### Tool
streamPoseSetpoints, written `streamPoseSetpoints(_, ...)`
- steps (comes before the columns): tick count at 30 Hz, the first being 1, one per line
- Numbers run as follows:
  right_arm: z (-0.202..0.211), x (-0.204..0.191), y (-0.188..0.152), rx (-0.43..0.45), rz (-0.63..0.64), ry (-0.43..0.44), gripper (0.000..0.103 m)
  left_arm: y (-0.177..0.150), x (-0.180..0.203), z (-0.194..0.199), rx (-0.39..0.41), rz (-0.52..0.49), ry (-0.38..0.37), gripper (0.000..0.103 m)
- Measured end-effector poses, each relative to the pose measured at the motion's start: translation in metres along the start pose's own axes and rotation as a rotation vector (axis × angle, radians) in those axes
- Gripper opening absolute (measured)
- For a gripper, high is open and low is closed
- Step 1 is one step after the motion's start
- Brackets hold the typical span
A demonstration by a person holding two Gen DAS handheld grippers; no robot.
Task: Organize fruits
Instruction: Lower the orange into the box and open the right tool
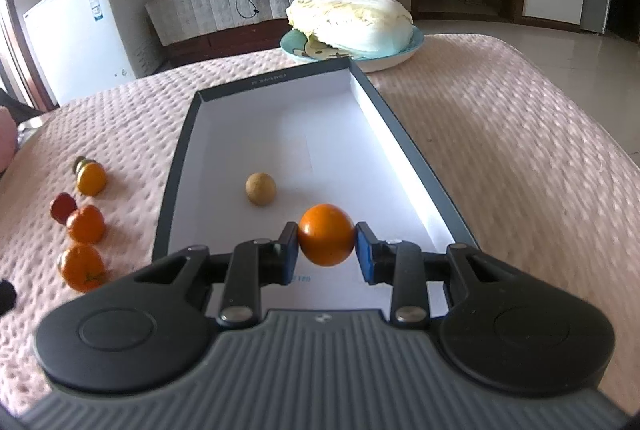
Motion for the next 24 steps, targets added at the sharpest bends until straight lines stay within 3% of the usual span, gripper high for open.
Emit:
streamPoseSetpoints(6,0.002,0.001,0.001,0.007,-0.015,-0.001,0.035,-0.001,-0.024,0.000,-0.009,0.050,0.030,0.076)
streamPoseSetpoints(8,0.006,0.002,0.003,0.029,-0.010,-0.006,0.043,-0.001,-0.030,0.000,-0.010,0.055,0.041,0.076)
streamPoseSetpoints(24,0.035,0.010,0.011,0.133,-0.036,0.056,0.043,-0.005,-0.049,-0.006,-0.021,0.105,0.113,0.077)
Point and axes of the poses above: each gripper's, at about its wrist camera, not at the fingertips, and z roughly against the way its jaws point, x to its right, y to its top, the point moved 1 cm from there along -z, roughly the way its jaws point, and after that the axes turned 1 degree about -x, right-handed, at the moved point
